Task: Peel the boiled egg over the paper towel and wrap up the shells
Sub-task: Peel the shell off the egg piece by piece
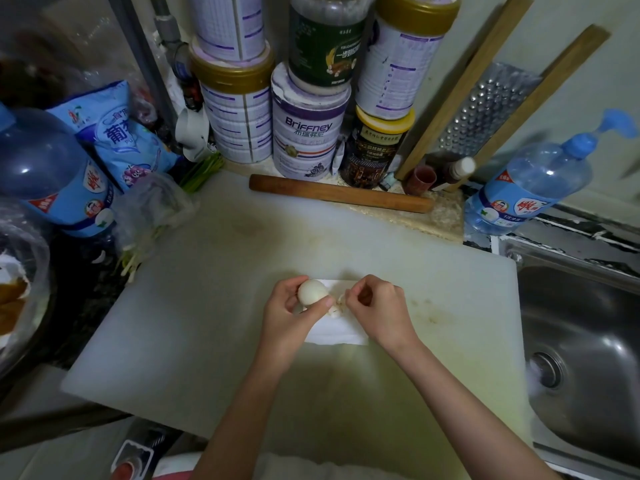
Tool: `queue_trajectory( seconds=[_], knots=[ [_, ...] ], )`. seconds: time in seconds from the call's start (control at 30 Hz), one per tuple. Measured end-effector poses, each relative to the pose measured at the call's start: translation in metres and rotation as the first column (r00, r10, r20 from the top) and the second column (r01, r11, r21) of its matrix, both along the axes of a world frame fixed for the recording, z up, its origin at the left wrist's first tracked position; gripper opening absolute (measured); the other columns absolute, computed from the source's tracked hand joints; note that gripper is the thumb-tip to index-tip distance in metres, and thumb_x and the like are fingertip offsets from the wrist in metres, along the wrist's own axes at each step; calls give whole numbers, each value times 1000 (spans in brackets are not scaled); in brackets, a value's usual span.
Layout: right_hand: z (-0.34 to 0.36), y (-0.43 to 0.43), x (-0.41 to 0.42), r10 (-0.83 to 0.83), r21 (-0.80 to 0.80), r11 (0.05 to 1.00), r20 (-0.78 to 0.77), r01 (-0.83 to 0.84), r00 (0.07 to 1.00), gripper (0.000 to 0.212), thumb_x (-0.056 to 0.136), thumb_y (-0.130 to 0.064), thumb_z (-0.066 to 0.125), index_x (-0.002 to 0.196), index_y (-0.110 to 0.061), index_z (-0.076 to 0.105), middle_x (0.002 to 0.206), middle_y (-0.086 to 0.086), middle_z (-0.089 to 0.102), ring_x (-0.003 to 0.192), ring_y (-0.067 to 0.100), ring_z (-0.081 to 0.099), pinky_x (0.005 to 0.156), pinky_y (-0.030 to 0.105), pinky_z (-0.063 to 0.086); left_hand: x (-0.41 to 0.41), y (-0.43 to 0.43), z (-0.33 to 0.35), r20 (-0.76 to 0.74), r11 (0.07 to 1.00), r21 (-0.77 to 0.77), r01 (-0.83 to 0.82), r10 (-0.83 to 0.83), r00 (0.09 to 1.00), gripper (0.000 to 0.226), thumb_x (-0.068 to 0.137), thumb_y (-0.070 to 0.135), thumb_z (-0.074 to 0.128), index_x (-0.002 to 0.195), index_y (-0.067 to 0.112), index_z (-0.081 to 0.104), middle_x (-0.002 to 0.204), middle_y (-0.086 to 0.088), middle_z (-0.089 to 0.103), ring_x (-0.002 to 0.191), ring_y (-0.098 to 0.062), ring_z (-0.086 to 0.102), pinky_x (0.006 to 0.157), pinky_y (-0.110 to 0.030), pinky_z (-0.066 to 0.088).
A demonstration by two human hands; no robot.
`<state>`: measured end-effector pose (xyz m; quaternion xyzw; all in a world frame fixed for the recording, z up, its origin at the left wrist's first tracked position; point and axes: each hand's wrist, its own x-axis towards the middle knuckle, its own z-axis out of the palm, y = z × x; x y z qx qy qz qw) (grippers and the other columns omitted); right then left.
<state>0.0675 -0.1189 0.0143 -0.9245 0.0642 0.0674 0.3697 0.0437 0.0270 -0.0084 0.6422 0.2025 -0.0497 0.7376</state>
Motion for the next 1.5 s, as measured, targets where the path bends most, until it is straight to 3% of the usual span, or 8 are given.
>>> queue_trajectory(
  seconds=[0.13, 0.3, 0.53, 0.67, 0.73, 1.03, 1.23, 1.5],
  knots=[
    [-2, 0, -2, 19, -5, 1000, -2, -19, 1000, 16, 79, -19, 67, 67, -10, 61, 59, -4, 61, 59, 12, 57, 58, 20, 44, -1, 3, -4, -18, 998, -70, -5, 4, 1000, 46, 69, 0, 78, 104, 21, 58, 112, -6, 65, 105, -16, 62, 87, -24, 49],
    [0, 2, -4, 135, -10, 991, 45, -135, 990, 13, 82, -15, 66, 73, -9, 72, 71, 5, 71, 68, 22, 63, 68, 37, 51, -3, 3, -7, -6, 997, -79, 26, -26, 1000, 47, 70, -4, 76, 104, 23, 56, 112, -7, 64, 104, -18, 61, 81, -22, 49],
    [16, 7, -1, 44, 49, 998, 114, -50, 992, 20, 72, -13, 74, 61, -12, 58, 61, -4, 58, 54, 7, 50, 55, 18, 43, -3, 1, 0, 39, 990, 131, 47, -53, 998, 48, 63, 7, 83, 97, 30, 57, 101, 9, 66, 94, 3, 61, 73, -8, 46],
    [27, 11, 0, 71, 243, 968, -29, -62, 997, 6, 82, -22, 68, 80, -17, 71, 66, -6, 66, 62, 4, 58, 61, 14, 44, -3, -1, 7, 67, 957, 288, 45, -67, 996, 47, 60, 18, 85, 89, 40, 56, 89, 25, 65, 83, 11, 60, 65, -5, 45],
    [28, 14, -2, 75, 280, 958, -64, -54, 995, 16, 78, -29, 72, 88, -16, 72, 66, -8, 66, 60, -1, 58, 62, 9, 43, -2, -3, 9, 83, 937, 348, 40, -73, 994, 46, 62, 19, 84, 93, 38, 55, 91, 21, 65, 79, 7, 62, 65, -7, 47],
    [25, 18, -8, 15, 164, 986, 23, -19, 1000, 11, 81, -22, 69, 85, -13, 74, 76, -4, 73, 68, -1, 65, 68, 11, 48, -2, -3, 16, 174, 845, 530, 76, -197, 965, 50, 73, 19, 76, 121, 23, 60, 113, 2, 61, 99, -14, 61, 83, -33, 54],
    [23, 21, -12, 95, 71, 992, 155, -107, 983, 17, 86, -22, 61, 80, -11, 73, 70, 5, 72, 67, 19, 66, 67, 35, 51, -1, -7, 17, 175, 801, 598, 39, -178, 968, 40, 74, 14, 72, 112, 25, 65, 107, 4, 60, 93, -17, 60, 81, -37, 53],
    [18, 23, -16, 125, 30, 990, 211, -135, 969, 23, 89, -17, 56, 73, -6, 68, 59, 11, 64, 55, 27, 56, 56, 41, 46, -1, -9, 16, 180, 797, 604, 17, -157, 971, 36, 74, 13, 73, 109, 22, 67, 105, 1, 62, 93, -19, 61, 79, -38, 53]
  ],
)
